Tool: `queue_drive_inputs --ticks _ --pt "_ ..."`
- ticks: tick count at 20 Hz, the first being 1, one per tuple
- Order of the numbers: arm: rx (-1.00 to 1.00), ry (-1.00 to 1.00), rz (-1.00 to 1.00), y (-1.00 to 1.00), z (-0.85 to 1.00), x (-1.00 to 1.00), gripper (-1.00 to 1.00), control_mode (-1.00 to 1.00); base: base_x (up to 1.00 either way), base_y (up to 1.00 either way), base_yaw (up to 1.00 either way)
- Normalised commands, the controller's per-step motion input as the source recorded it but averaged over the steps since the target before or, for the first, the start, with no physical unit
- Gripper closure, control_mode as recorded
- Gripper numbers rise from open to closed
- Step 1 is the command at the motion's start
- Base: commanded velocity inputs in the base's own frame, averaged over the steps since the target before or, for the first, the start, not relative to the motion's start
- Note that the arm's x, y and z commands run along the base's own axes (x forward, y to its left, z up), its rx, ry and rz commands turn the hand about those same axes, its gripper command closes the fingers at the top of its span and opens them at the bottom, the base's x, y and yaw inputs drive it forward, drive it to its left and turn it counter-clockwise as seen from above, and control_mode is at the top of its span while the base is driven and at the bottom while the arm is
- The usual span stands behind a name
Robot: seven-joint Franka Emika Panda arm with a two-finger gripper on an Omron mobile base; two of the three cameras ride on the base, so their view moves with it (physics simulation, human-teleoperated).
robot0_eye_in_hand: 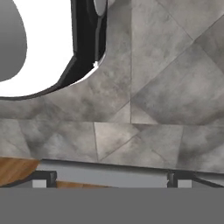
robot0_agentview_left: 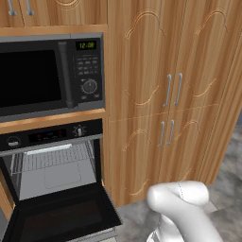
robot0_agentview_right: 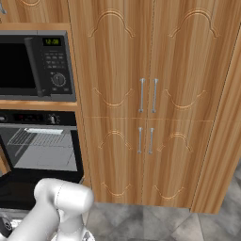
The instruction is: Take the baked cake out of the oven and place it on the plate for cooling. Then close the oven door.
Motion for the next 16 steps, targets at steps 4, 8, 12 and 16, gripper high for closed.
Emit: queue_drive_inputs --ticks 4,8,12,16 --pt "0.06 -0.13 0.00 0.04 -0.26 0.36 -1.00 -1.00 0.00 0.00 0.00" --pt "0.08 -0.09 0.00 0.05 -0.17 0.46 -1.00 -1.00 0.00 0.00 0.00" --pt "0.10 -0.08 0.01 0.04 -0.13 0.38 -1.00 -1.00 0.00 0.00 0.00" --pt "0.12 -0.08 0.02 0.08 -0.15 0.33 -1.00 -1.00 0.00 0.00 0.00"
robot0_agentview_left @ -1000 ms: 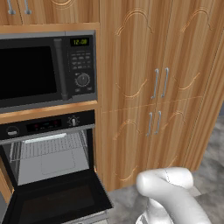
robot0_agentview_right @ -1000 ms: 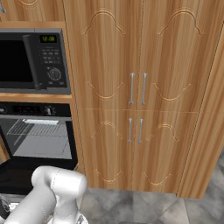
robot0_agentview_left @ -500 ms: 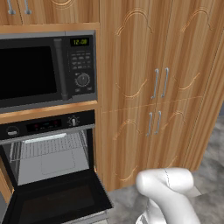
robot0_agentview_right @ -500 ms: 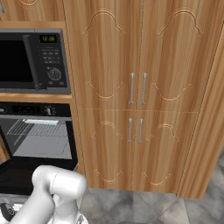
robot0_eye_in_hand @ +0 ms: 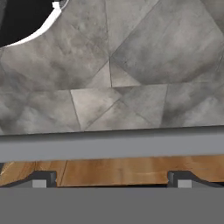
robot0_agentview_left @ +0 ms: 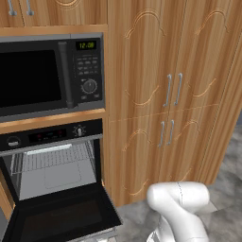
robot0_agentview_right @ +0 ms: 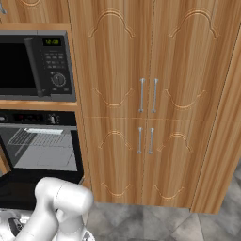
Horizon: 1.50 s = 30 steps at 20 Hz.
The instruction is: Take the baked cake out of the oven and place it on the plate for cooling. Then close the oven door.
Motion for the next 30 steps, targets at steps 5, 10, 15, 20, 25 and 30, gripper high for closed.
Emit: queue_drive_inputs --ticks 5,10,15,20,25,30 --pt "0.13 -0.08 0.03 0.09 -0.16 0.29 -1.00 -1.00 0.00 0.00 0.00" --pt "0.10 -0.01 0.02 0.19 -0.26 -0.05 -1.00 -1.00 0.00 0.00 0.00" --pt "0.04 -0.05 0.01 0.32 -0.33 -0.13 -1.00 -1.00 0.00 0.00 0.00" --pt "0.00 -0.03 0.01 0.36 -0.44 -0.05 -1.00 -1.00 0.00 0.00 0.00" --pt "0.00 0.00 0.00 0.35 -0.67 0.17 -1.00 -1.00 0.00 0.00 0.00" --pt "-0.01 -0.09 0.00 0.16 -0.71 0.36 -1.00 -1.00 0.00 0.00 0.00"
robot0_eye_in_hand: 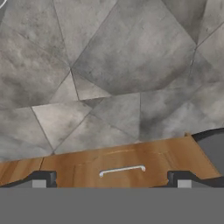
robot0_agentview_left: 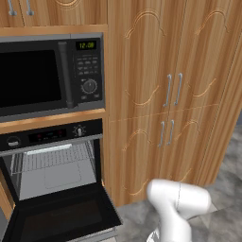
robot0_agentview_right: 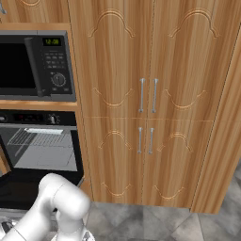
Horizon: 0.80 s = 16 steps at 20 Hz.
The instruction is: Take the baked cake out of the oven and place it on the plate for cooling. Then close the oven door.
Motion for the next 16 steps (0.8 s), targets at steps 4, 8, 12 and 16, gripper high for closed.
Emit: queue_drive_inputs --ticks 4,8,12,16 --pt "-0.04 -0.19 0.00 0.04 -0.80 0.35 -1.00 -1.00 0.00 0.00 0.00" --pt "-0.01 -0.24 0.01 0.04 -0.83 0.22 -1.00 -1.00 0.00 0.00 0.00" --pt "0.00 -0.22 0.01 0.01 -0.73 0.27 -1.00 -1.00 0.00 0.00 0.00" --pt "0.00 -0.29 0.00 -0.02 -0.59 0.52 -1.00 -1.00 0.00 0.00 0.00"
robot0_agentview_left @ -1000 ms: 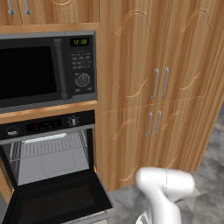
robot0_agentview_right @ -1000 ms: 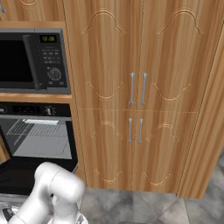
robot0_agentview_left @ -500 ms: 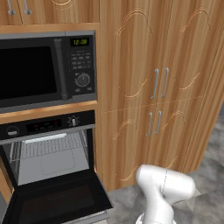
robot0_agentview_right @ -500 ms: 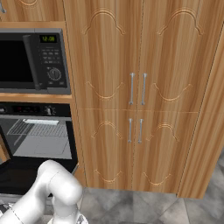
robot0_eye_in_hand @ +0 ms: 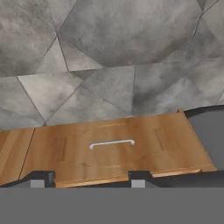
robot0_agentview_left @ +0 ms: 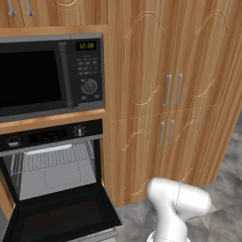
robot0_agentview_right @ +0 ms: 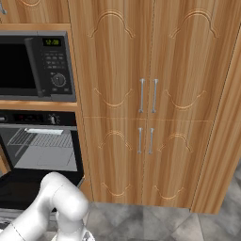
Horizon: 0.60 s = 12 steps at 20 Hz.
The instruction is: Take the baked cake out of the oven and place it on the plate for cooling. Then close the oven door.
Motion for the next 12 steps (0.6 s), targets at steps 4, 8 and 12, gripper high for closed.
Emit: queue_drive_inputs --ticks 4,8,12 --pt "0.01 -0.31 0.00 -0.04 -0.42 0.67 -1.00 -1.00 0.00 0.00 0.00" --pt "0.07 -0.30 0.00 -0.05 -0.30 0.79 -1.00 -1.00 0.00 0.00 0.00" --pt "0.12 -0.34 0.00 -0.01 -0.22 0.81 -1.00 -1.00 0.00 0.00 0.00"
